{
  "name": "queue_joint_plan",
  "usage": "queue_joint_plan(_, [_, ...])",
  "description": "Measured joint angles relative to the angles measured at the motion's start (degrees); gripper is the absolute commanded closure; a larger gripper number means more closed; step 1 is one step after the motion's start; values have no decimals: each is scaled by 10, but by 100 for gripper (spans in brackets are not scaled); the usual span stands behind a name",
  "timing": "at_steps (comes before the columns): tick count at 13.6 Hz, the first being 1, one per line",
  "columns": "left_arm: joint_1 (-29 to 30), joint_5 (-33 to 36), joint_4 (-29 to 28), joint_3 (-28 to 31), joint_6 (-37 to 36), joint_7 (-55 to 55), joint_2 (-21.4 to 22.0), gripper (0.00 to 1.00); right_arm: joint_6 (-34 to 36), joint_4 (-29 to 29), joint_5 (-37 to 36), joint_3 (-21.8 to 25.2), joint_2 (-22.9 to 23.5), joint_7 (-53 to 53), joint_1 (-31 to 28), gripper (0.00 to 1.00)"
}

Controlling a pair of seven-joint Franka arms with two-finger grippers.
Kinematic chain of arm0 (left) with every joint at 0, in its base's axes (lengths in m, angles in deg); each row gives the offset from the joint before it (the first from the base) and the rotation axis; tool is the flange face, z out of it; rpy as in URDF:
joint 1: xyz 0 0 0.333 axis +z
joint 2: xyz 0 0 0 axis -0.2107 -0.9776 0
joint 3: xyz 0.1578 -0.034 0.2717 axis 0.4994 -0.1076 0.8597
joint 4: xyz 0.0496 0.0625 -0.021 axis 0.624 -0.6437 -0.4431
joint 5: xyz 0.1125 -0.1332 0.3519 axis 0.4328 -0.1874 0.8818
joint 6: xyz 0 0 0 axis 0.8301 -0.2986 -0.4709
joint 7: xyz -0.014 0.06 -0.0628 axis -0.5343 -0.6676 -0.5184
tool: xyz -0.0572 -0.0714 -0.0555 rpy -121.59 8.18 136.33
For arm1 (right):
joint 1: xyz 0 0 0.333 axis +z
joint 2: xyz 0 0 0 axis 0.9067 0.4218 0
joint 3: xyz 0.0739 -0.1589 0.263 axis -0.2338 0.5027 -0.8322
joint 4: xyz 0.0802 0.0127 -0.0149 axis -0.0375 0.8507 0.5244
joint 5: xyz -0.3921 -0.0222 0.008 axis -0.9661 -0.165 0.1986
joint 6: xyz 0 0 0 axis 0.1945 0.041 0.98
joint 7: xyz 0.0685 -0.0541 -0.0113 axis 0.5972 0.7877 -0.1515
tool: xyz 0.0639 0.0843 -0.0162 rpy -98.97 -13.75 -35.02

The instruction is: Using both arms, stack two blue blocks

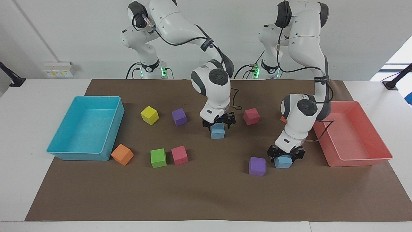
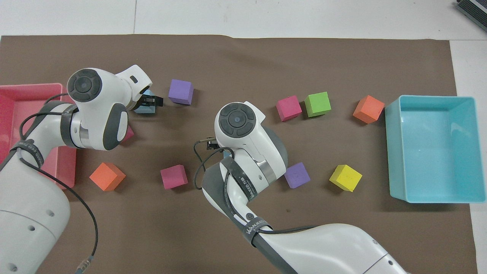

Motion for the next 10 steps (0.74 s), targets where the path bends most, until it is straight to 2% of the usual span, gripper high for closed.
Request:
queue_joint_plan(3, [0,0,0,0,1,0,0,0,23,0,-1,3,-31,0,-7,0])
queue_joint_plan(8, [-2,0,0,0,0,-46,1,0,96,0,2,5,-107,-22,-60,0])
queue_joint_plan(10, [-2,0,0,0,-1,-52,1,0,115,8,48,5,-126,-48,-87,0])
